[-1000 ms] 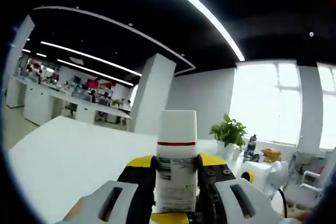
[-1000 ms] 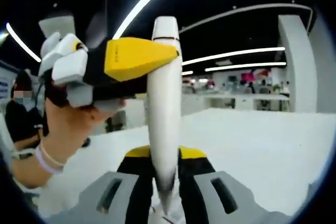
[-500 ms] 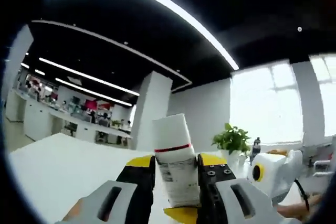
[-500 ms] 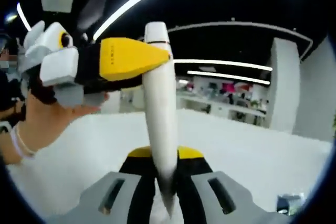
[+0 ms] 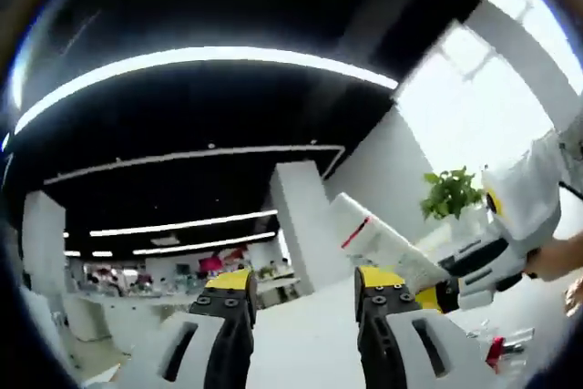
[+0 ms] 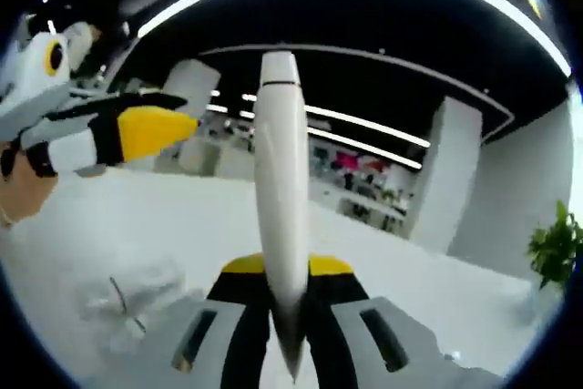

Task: Arrange the skincare products in the storage area until every visible bottle or jar stands upright without overlapping.

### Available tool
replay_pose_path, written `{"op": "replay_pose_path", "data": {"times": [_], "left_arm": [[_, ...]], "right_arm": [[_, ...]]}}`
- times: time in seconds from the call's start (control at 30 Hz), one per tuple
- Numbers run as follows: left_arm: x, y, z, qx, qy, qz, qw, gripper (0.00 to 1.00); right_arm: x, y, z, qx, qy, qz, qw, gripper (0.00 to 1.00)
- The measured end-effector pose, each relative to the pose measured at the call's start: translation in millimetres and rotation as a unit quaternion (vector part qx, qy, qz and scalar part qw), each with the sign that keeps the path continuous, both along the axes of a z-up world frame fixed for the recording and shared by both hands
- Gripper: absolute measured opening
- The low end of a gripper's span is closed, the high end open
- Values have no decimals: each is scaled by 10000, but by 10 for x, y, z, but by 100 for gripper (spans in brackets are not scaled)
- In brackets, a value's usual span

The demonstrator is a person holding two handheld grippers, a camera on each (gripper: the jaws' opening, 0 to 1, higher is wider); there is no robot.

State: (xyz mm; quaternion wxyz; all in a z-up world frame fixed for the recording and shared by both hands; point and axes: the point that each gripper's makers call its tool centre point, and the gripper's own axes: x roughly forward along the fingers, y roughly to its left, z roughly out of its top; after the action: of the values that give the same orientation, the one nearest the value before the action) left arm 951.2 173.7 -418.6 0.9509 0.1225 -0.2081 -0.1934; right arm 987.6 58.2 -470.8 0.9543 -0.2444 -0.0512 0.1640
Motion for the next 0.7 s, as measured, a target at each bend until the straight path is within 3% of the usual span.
{"op": "replay_pose_path", "data": {"times": [0.1, 0.17, 0.27, 0.3, 0.4, 0.47, 0.53, 0.7], "left_arm": [[57, 13, -81, 537, -5, 424, 9977, 46], [63, 1, -58, 630, -196, 465, 9967, 46], [65, -1, -43, 470, -140, 330, 9982, 46], [78, 13, -45, 508, -143, 379, 9979, 46], [141, 72, -79, 1207, -433, 843, 9882, 46], [174, 58, -135, 1506, -500, 976, 9825, 46], [205, -11, -227, 1963, -592, 1006, 9736, 47], [229, -187, -421, 2419, -605, 803, 9651, 57]], "right_arm": [[-2, -68, 36, -516, -275, -231, 9980, 11], [-1, -98, 28, -904, -384, -372, 9945, 11], [15, -150, 33, -1890, -800, -728, 9760, 12], [18, -151, 21, -2043, -825, -754, 9725, 12], [34, -122, -52, -2191, -784, -722, 9699, 12], [43, -133, -54, -2525, -902, -799, 9601, 12], [56, -152, -79, -2935, -998, -900, 9465, 12], [59, -122, -129, -3186, -1034, -881, 9381, 13]]}}
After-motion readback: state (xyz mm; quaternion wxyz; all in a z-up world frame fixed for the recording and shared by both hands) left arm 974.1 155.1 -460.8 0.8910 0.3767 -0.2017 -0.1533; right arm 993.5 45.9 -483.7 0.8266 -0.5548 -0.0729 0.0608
